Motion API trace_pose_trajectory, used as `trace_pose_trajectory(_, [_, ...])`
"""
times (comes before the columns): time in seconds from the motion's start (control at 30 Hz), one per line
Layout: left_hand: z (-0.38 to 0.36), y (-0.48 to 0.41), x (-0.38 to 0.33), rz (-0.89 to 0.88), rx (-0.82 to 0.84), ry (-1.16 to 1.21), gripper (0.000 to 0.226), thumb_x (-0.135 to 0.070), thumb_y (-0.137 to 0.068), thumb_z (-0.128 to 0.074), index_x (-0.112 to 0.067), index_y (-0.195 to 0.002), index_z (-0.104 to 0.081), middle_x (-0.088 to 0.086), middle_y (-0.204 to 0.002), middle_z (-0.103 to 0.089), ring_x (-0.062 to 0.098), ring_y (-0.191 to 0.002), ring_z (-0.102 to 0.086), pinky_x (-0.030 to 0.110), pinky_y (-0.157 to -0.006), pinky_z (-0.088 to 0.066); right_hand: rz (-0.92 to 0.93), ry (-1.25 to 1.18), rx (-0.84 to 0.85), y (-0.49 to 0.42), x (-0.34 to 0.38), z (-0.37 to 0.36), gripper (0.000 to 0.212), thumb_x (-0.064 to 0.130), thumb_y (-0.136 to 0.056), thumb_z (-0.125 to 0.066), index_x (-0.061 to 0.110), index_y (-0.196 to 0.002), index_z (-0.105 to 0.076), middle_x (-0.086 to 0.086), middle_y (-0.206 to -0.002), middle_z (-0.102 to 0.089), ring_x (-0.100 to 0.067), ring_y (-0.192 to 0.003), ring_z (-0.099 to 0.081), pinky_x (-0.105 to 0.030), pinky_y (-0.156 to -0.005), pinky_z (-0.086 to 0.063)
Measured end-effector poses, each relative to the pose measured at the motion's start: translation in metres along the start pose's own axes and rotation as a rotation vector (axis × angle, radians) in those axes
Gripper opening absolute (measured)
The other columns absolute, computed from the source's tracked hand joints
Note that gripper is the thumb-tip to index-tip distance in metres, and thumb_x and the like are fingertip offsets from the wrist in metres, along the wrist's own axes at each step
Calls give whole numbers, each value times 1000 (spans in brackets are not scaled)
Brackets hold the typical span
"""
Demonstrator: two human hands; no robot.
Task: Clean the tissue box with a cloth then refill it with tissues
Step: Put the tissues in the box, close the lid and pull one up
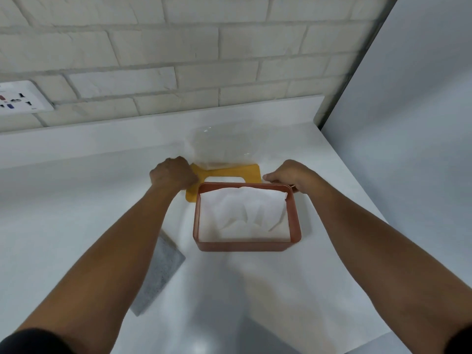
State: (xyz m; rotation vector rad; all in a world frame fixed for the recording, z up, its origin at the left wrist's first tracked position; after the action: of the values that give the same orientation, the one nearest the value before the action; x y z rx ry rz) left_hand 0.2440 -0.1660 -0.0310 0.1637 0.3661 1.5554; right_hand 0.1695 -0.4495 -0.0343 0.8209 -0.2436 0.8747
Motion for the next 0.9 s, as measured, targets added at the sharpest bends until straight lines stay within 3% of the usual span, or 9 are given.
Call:
trace_pose_trajectory(0.17, [-15, -1, 2, 85, 54, 178, 42, -56, -78, -74, -19, -79, -56, 4, -88, -67, 28, -86, -70, 33, -76, -53, -35, -49, 118, -9, 12, -13, 26, 33, -78, -81, 10, -73, -69, -5, -68, -67, -17, -55, -59, -26, -60, -46])
trace_pose_trajectory(0.3, [-21, -7, 4, 139, 126, 467, 42, -54, -79, -77, -16, -83, -60, 5, -89, -67, 26, -83, -69, 37, -83, -60, -93, -182, 188, -13, 15, -18, 22, 21, -79, -82, 7, -73, -66, -8, -69, -66, -22, -68, -62, -35, -73, -51])
trace_pose_trajectory(0.37, [-23, -13, 9, 178, 150, 726, 42, -48, -82, -78, -10, -86, -61, 10, -94, -68, 27, -88, -67, 38, -84, -59, -80, -274, 155, -15, 17, -15, 19, 18, -82, -79, 6, -77, -65, -8, -68, -63, -19, -62, -59, -32, -66, -50])
trace_pose_trajectory(0.43, [-17, -16, 12, 191, 125, 855, 39, -43, -85, -77, -6, -90, -63, 14, -98, -69, 26, -88, -66, 34, -73, -55, -69, -364, 110, -14, 20, -8, 19, 18, -86, -76, 7, -78, -63, -6, -64, -60, -14, -54, -54, -25, -56, -45])
trace_pose_trajectory(0.5, [-4, -17, 14, 173, 83, 856, 34, -36, -86, -77, -5, -92, -63, 12, -95, -68, 23, -82, -63, 32, -67, -53, -64, -430, 94, -9, 25, 2, 20, 21, -86, -76, 9, -78, -63, -3, -59, -55, -11, -51, -48, -21, -52, -40])
trace_pose_trajectory(0.57, [11, -15, 12, 135, 87, 858, 30, -30, -88, -78, -8, -80, -60, 10, -85, -62, 19, -74, -58, 31, -64, -51, -47, -495, 94, 0, 29, 14, 18, 22, -84, -79, 9, -81, -66, -1, -55, -55, -8, -50, -47, -19, -52, -40])
trace_pose_trajectory(0.67, [33, 0, 10, 78, 172, 861, 32, -24, -91, -79, -10, -71, -59, 7, -72, -58, 15, -65, -54, 27, -65, -49, -13, -517, 110, 20, 28, 30, 20, 22, -80, -82, 7, -89, -73, -3, -65, -63, -7, -54, -51, -17, -55, -45])
trace_pose_trajectory(0.77, [44, 23, 10, 38, 261, 866, 26, -27, -89, -82, -6, -82, -69, 5, -71, -59, 14, -66, -53, 25, -65, -51, 10, -484, 139, 45, 15, 38, 28, 23, -79, -82, 6, -100, -75, -7, -82, -68, -8, -59, -54, -19, -60, -45])
trace_pose_trajectory(0.9, [41, 55, 13, -33, 350, 857, 29, -28, -86, -85, -5, -91, -70, 5, -72, -57, 13, -63, -52, 24, -63, -52, 62, -411, 211, 81, -9, 36, 35, 21, -79, -83, 7, -109, -73, -5, -80, -65, -7, -61, -57, -16, -56, -45])
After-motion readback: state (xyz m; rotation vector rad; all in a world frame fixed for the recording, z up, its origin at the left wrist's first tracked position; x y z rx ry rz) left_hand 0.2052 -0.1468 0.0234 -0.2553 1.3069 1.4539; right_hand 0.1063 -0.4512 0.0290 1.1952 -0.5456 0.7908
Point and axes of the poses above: each hand's wrist, its own y-axis away from the middle knuckle, its own z-axis out of the back of the hand, x = y × z, the point moved 4 cm from there along -y, towards the middle knuckle
